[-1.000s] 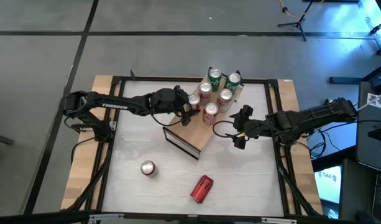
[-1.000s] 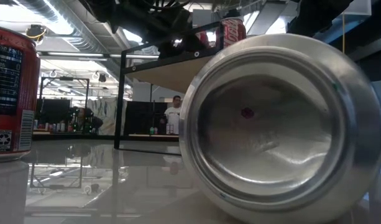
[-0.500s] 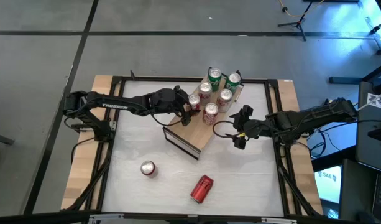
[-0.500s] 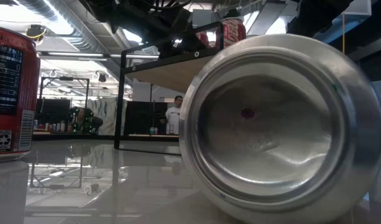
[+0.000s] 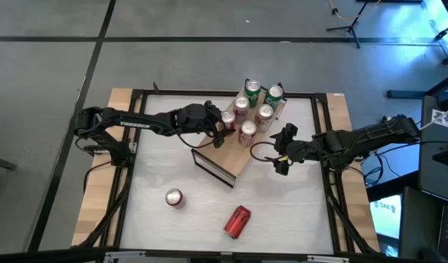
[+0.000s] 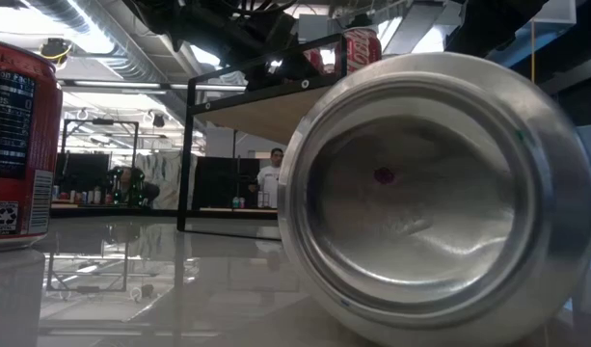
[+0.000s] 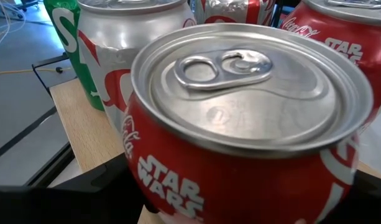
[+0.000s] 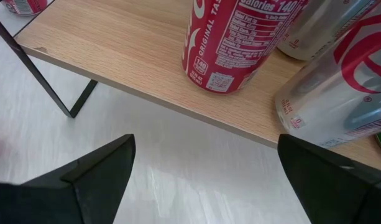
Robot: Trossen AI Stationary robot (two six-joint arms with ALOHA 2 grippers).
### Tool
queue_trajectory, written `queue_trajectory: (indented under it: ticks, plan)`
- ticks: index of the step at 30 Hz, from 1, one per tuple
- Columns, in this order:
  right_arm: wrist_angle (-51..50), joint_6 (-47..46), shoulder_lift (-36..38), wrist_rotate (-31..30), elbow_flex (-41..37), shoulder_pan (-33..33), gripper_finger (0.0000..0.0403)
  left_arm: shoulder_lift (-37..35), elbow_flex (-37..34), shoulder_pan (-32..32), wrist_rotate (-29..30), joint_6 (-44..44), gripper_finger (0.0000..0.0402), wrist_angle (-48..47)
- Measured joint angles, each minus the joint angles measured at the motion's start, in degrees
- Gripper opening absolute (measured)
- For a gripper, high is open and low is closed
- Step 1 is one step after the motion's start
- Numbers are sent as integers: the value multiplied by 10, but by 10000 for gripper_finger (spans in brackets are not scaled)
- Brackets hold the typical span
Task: Place canned beverage on shelf
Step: Put the red-white soda can on the shelf aligned with the other red-white soda can
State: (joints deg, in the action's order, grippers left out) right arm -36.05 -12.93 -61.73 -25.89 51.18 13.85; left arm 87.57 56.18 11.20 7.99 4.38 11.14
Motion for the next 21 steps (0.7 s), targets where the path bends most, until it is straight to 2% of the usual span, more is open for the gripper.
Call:
queue_trajectory:
  ticks: [12,21]
  plan:
    - [0,0,0,0,0,0,388,0,0,0,-9,0,325,0]
    - [0,0,0,0,0,0,388,-1,0,-7,1,-1,373,0]
